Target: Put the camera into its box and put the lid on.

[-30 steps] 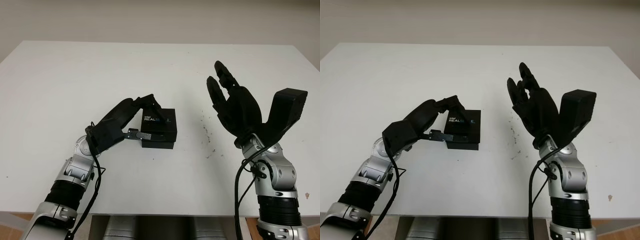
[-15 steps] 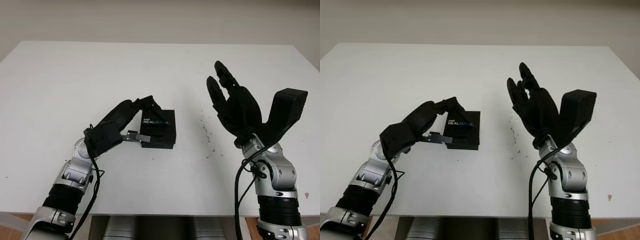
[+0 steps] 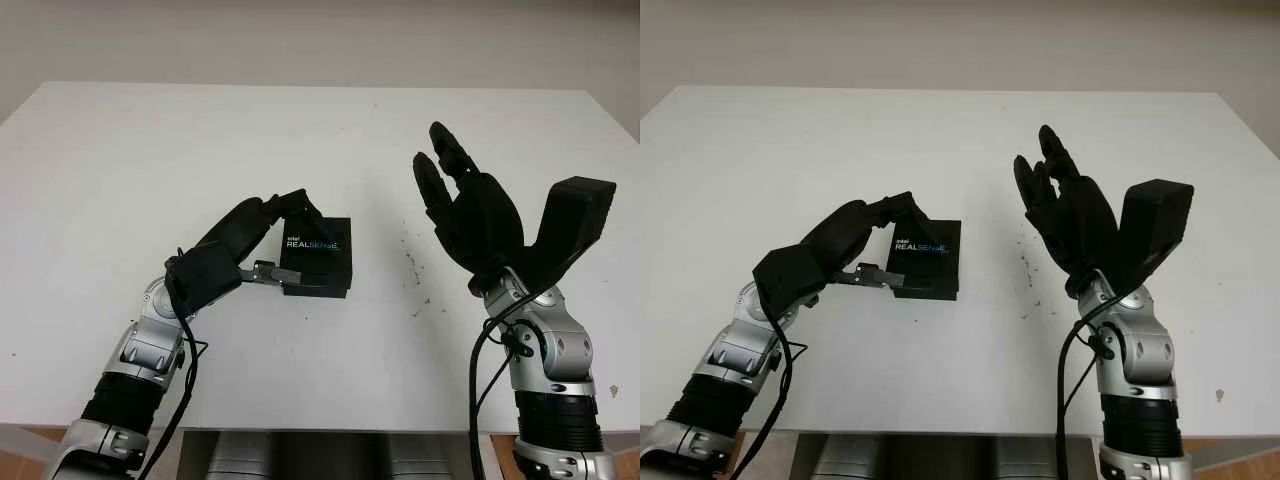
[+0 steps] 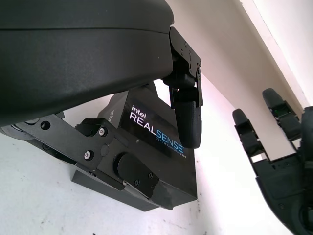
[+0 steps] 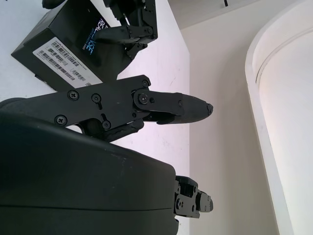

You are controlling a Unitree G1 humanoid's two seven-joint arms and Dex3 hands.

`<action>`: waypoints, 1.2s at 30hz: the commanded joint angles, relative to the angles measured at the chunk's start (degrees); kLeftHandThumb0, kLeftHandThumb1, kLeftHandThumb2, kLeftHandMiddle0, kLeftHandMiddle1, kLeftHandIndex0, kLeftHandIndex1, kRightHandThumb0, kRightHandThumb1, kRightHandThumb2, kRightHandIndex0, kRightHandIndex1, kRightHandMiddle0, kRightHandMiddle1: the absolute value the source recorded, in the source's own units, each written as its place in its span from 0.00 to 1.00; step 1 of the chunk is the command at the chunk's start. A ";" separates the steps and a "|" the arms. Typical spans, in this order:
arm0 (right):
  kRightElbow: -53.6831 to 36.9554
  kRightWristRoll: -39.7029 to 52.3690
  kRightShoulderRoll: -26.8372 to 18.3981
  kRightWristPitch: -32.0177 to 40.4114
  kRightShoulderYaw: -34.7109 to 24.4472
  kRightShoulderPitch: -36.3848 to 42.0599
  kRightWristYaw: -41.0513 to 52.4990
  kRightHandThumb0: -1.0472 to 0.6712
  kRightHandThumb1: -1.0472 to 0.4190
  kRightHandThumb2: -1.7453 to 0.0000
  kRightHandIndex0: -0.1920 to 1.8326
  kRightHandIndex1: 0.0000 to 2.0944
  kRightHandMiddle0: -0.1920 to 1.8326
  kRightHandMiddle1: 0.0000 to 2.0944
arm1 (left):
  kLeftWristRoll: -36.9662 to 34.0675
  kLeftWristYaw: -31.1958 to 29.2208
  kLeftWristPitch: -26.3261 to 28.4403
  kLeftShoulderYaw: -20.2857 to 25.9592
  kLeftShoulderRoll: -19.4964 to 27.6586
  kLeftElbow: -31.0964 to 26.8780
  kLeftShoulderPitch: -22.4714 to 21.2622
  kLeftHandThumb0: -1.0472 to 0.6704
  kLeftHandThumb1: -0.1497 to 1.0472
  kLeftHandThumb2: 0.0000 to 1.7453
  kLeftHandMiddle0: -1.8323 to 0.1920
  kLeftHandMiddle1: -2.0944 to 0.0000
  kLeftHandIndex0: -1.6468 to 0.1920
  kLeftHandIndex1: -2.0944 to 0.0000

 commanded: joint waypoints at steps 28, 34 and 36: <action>-1.02 0.70 0.61 0.60 -0.49 -0.13 -0.66 0.33 0.00 0.78 0.01 0.03 0.07 0.04 | 30.55 5.68 9.78 -11.08 7.12 -5.31 -0.60 0.20 1.00 0.25 0.97 0.98 0.92 0.99; -1.18 0.59 0.99 0.86 -0.28 0.06 -1.75 0.32 0.00 0.80 0.02 0.03 0.08 0.04 | 15.32 5.22 10.33 -4.04 3.68 -6.18 0.55 0.22 1.00 0.25 0.95 0.97 0.90 0.97; -1.17 0.59 1.18 0.91 -0.27 0.09 -1.95 0.32 0.00 0.81 0.02 0.03 0.08 0.04 | 9.96 5.65 11.13 -0.95 2.04 -7.37 0.99 0.24 1.00 0.23 0.92 0.96 0.89 0.97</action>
